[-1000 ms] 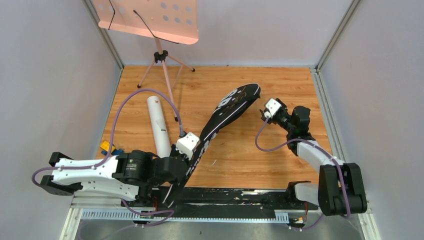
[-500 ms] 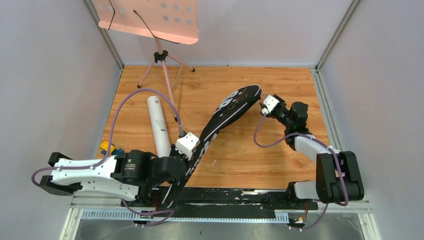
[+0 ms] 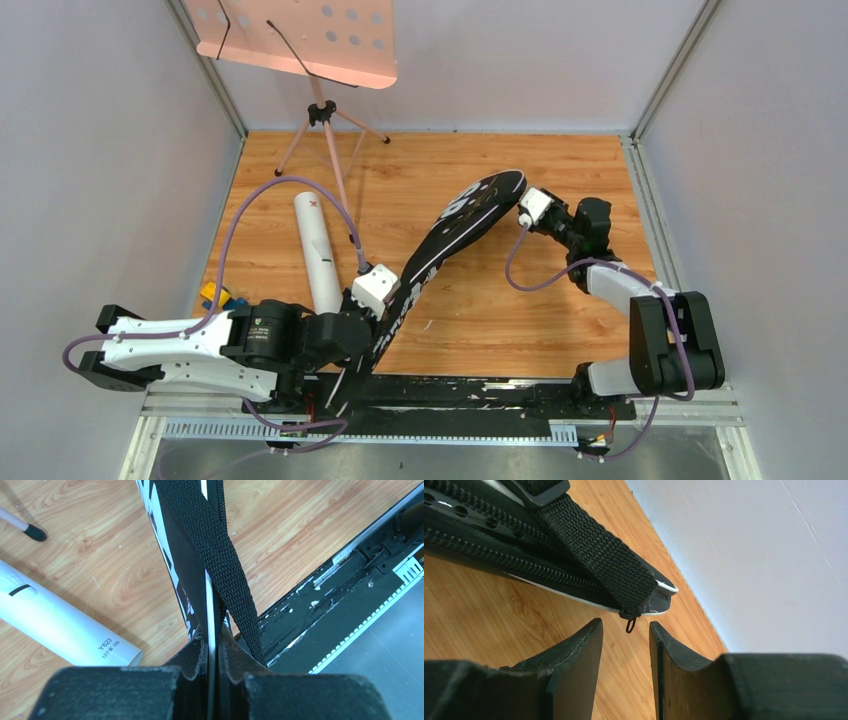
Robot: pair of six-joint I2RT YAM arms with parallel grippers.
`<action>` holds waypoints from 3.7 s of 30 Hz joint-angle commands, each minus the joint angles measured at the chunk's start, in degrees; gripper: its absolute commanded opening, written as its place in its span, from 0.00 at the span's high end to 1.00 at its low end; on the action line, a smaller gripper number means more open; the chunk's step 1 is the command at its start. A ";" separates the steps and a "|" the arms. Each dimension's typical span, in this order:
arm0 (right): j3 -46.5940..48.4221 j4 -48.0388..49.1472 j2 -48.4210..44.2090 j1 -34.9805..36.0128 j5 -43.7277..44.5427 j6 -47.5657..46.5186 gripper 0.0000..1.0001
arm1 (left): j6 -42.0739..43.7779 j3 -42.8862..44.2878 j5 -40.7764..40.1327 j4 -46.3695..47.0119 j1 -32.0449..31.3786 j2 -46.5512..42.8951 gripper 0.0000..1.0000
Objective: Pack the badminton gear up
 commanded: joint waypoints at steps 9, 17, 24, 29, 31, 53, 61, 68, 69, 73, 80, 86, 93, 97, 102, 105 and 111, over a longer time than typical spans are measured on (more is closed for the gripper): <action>2.61 2.09 -0.45 0.35 -1.76 -1.58 1.00 | 1.20 1.73 -4.76 7.01 0.06 -2.34 1.00; 0.15 4.90 -3.73 2.07 -4.82 1.80 1.00 | 0.89 1.47 -5.24 7.23 0.06 -2.18 1.00; -0.22 1.06 -7.67 5.59 -5.44 1.65 1.00 | 1.30 1.26 -5.73 8.06 0.07 -1.90 1.00; -0.94 -3.18 -11.15 9.14 -5.61 0.64 1.00 | 1.85 1.31 -6.46 8.48 0.06 -1.06 1.00; -1.81 -3.54 -12.86 10.92 -5.17 0.99 1.00 | 2.03 1.35 -6.83 8.84 0.06 -0.66 1.00; -16.86 -1.72 -30.02 32.49 6.64 20.24 1.00 | 4.29 1.90 0.97 20.10 6.27 16.09 1.00; -17.53 -5.27 -31.01 40.06 7.86 29.43 1.00 | 4.87 1.32 9.02 26.59 11.65 22.04 0.99; -17.62 -7.54 -31.85 40.28 8.73 42.30 1.00 | 3.46 0.62 14.18 29.43 13.77 23.24 0.81; -18.28 -6.92 -32.09 40.26 8.93 42.58 1.00 | 4.44 0.71 14.81 28.69 13.77 22.72 0.77; -20.67 -5.47 -34.96 40.25 9.29 44.35 1.00 | 8.76 1.68 18.93 24.71 13.77 20.24 0.47; -24.22 -2.55 -40.83 40.23 15.69 49.21 1.00 | 12.66 6.51 21.08 17.94 13.75 17.84 0.35; -22.78 -3.48 -41.89 40.24 18.38 50.37 1.00 | 13.10 9.50 22.94 18.97 12.80 24.62 0.32; -20.64 -3.83 -40.29 40.25 22.48 54.97 1.00 | 12.95 18.92 12.85 14.32 5.90 32.12 0.35; -20.17 -3.62 -40.07 40.25 23.91 56.78 1.00 | 9.45 21.90 10.14 10.32 3.75 34.28 0.42; -19.79 -3.75 -40.08 40.25 25.59 59.38 1.00 | 5.58 19.39 10.09 11.06 2.02 34.23 0.46; -19.68 -3.55 -40.28 40.28 26.39 60.78 1.00 | 3.51 17.90 9.90 10.90 1.58 34.18 0.46; -19.52 -3.55 -40.44 40.28 27.28 62.43 1.00 | 2.54 13.69 9.16 13.64 1.22 32.96 0.45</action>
